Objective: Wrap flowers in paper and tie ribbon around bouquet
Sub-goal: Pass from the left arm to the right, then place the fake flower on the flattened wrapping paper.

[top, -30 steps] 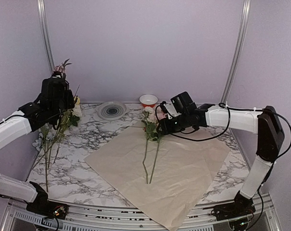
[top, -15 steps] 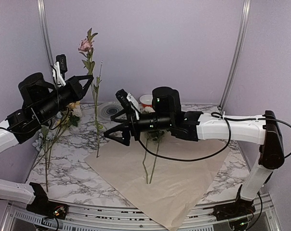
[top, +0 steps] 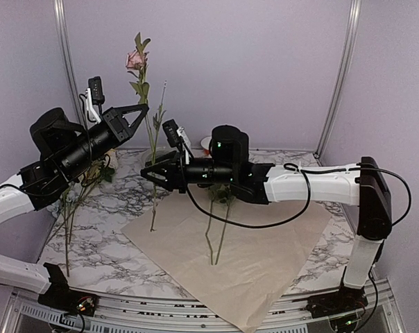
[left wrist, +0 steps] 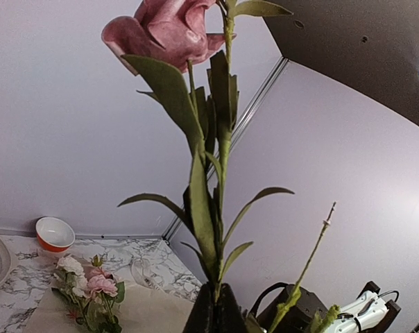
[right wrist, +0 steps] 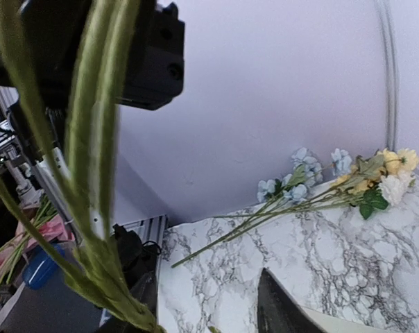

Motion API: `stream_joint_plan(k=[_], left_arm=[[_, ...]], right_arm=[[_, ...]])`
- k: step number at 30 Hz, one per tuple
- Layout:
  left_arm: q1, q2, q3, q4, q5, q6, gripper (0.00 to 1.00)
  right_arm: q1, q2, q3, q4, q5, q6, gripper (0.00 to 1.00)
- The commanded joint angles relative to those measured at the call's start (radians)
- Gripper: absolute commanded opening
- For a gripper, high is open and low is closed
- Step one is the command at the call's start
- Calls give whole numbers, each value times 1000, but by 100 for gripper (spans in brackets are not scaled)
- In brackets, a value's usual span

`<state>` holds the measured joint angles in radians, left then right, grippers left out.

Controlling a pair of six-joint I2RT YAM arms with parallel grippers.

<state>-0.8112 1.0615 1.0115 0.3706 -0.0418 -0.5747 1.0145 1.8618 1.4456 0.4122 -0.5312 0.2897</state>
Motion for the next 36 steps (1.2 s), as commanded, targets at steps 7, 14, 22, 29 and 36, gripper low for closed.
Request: stream_joint_plan(k=[7,14,22,29,36], left_arm=[[-5,-40,-55,-42,-257,103,42],[9,24,13,-504,-714,259,88],[43,83,-17,-547,-691,281,89],[221,175,-19,-657,-567,216,89],[407,274,-67,-675,-516,202,89]], right_arm=[[-62,-64,-6,-75,37,105,0],[-290,-128,-88,-561,85,204,0],[-388,-106,-256,-567,25,239,0],[-439,-16,-261,-625,160,217,30],[-436,-86,-246,-755,354,153,44]])
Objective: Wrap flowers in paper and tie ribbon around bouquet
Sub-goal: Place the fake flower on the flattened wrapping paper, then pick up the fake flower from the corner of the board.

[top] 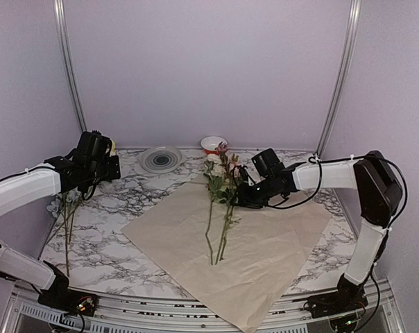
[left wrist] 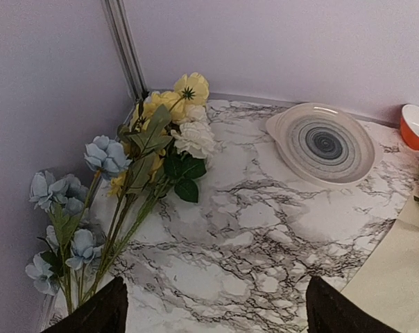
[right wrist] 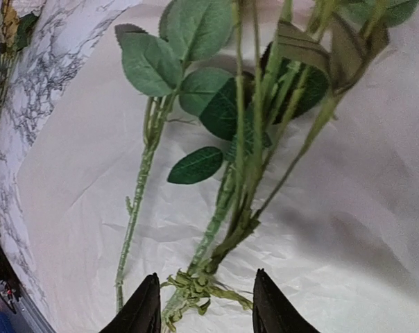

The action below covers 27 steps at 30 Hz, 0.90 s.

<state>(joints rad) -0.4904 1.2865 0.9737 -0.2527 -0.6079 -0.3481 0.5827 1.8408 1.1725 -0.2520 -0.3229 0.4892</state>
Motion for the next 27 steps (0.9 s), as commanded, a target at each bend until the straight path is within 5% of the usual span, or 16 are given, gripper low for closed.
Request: stream_joint_plan(k=[1,6,12,27], left_arm=[[117,66,-32,-42,65,-37,89],[294,196,-5,2,116,-69,83],[453,367,75,14,89,-59,40],[505,663,363,-152,99,113,35]], right_arm=[[-4,-80,29,-105,169,-59,44],[10,-158,27,-134,191,-117,44],[28,-217,-13,-125,205,-169,44],[25,-177,-20,-143,248,-246,43]])
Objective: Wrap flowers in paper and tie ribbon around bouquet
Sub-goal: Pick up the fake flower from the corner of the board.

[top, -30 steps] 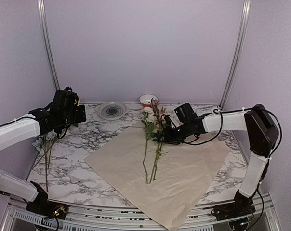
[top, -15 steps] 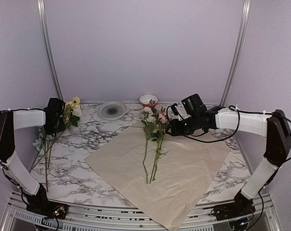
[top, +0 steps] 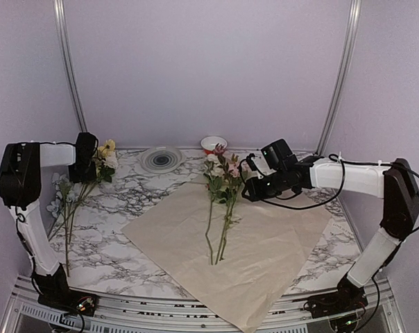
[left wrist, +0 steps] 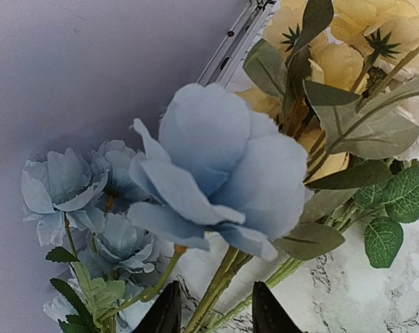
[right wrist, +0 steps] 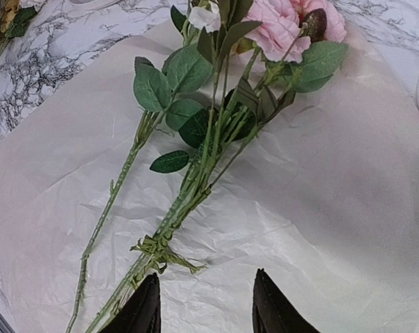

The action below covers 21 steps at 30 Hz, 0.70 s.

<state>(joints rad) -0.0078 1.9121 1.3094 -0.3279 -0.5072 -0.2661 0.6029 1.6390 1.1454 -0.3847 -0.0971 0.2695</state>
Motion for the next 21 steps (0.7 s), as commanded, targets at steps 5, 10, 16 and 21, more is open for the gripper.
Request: stream_joint_plan(k=[5,10,16,21], left_arm=[[44,95,44,-95,32,45,33],[45,144,60,-95,46,37,32],[45,160,86,-93,28,43,0],[36,39,33,-72,56,-9,0]], right_arm=[[5,47,26,-17,11,-38,43],[4,62,50,-31,16,-45,43],[5,46,43,-37,26,-43,43],[5,36,51,-49,27,-41,43]])
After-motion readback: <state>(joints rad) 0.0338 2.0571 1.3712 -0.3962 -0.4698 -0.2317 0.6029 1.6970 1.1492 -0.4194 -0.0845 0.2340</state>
